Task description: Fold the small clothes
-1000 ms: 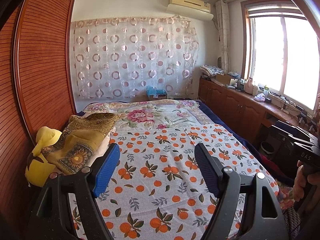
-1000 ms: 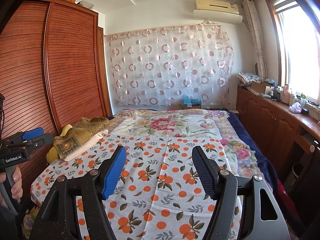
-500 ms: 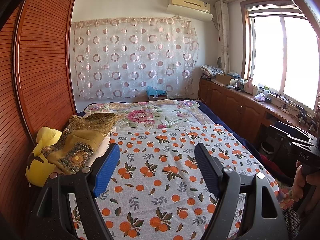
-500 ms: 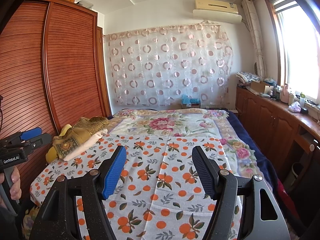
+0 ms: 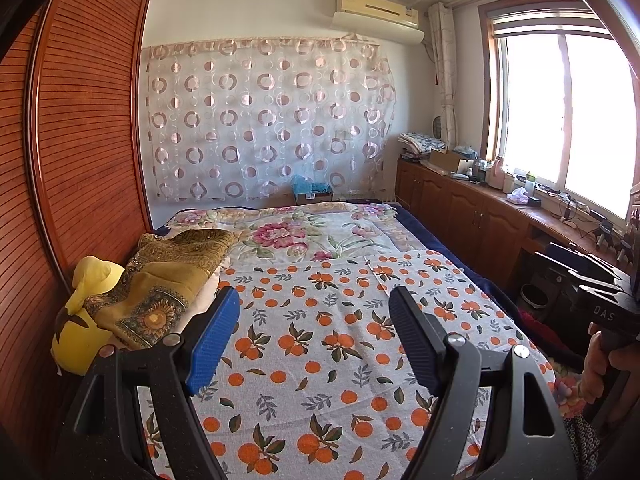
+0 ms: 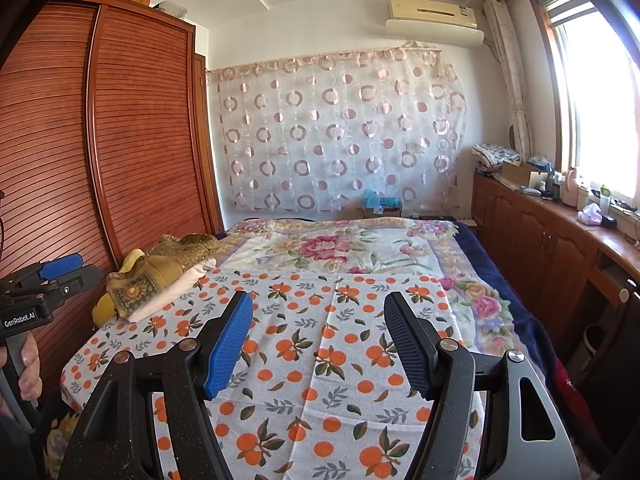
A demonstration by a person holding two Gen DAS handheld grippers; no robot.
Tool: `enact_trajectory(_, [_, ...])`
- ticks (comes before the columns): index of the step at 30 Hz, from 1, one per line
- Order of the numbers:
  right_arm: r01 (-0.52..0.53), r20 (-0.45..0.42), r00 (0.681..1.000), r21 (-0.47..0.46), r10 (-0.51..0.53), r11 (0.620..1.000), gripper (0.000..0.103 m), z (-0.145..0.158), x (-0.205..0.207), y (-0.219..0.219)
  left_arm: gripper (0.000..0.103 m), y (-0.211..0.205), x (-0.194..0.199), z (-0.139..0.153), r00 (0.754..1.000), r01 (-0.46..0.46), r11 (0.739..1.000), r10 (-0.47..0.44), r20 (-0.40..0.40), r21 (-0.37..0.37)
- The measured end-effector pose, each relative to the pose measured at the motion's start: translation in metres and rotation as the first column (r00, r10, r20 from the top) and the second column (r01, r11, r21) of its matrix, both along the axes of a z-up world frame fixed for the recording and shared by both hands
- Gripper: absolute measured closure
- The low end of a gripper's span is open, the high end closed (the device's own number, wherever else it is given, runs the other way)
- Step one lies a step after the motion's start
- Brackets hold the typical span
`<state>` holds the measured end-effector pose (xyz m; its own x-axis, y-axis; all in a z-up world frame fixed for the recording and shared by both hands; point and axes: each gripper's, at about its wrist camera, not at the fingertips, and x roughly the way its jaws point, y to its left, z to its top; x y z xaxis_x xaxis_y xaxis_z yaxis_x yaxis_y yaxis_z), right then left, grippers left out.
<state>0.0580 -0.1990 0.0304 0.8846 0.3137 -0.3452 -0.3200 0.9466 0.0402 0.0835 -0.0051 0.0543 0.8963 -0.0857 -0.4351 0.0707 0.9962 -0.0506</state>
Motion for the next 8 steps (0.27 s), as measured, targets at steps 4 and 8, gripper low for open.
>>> enact_trajectory(4, [0.0,0.0,1.0,0.0,0.0,1.0,0.033,-0.0001,0.0,-0.0001,0.025,-0.0009,0.0011,0.0019,1.0,0.002,1.0,-0.002,0.002,0.001])
enact_trajectory(8, [-0.001,0.0,1.0,0.0,0.001,1.0,0.033,-0.0001,0.0002,0.0005,0.025,-0.0013,0.0,0.0024,1.0,0.001,1.0,-0.001,0.002,0.001])
